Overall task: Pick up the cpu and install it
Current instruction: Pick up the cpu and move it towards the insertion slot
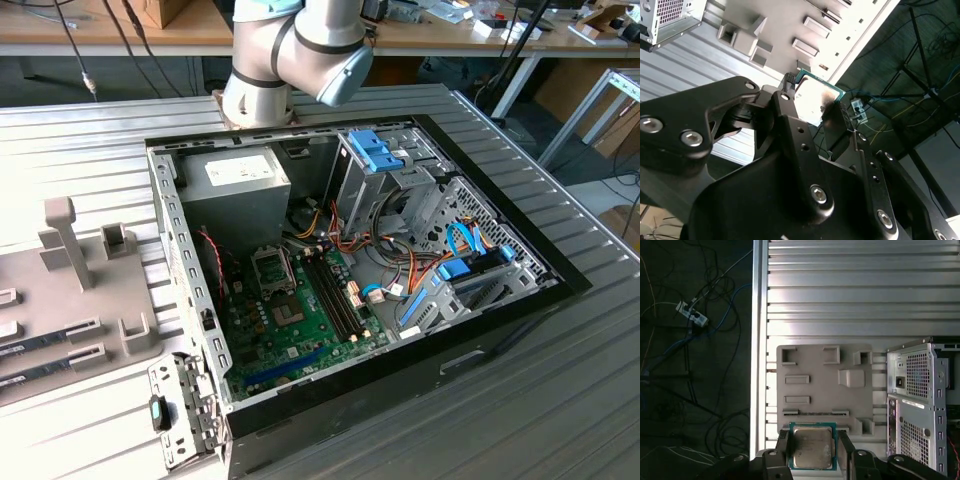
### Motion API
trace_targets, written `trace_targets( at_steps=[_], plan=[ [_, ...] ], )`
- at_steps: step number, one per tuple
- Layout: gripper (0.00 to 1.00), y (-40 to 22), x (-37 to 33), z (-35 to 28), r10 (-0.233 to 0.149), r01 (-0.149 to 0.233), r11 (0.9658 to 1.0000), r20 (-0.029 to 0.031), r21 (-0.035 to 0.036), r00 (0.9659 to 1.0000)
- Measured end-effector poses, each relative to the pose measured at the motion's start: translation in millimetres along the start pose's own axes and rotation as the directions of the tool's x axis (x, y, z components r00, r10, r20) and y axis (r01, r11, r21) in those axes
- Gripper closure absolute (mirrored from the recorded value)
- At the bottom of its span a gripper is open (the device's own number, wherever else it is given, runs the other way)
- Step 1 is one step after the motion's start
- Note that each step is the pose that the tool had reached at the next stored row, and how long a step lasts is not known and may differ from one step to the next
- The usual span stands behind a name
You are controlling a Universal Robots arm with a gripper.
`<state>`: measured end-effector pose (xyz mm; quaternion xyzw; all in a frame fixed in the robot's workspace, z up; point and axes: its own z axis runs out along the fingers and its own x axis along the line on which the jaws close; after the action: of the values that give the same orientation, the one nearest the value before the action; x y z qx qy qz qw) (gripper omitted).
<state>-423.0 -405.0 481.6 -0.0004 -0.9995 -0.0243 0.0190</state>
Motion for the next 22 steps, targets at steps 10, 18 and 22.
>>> trace_targets(
  at_steps=[10,18,22],
  plan=[
    [0.53,-0.3,-14.0,2.9,0.0,0.0,1.0,-0.0001,0.0001,1.0],
    [0.53,-0.7,-22.5,4.5,0.0,0.0,1.0,0.0,0.0001,1.0],
    [0.53,-1.0,-26.5,5.4,0.0,0.0,1.0,-0.0001,0.0001,1.0]
  ],
)
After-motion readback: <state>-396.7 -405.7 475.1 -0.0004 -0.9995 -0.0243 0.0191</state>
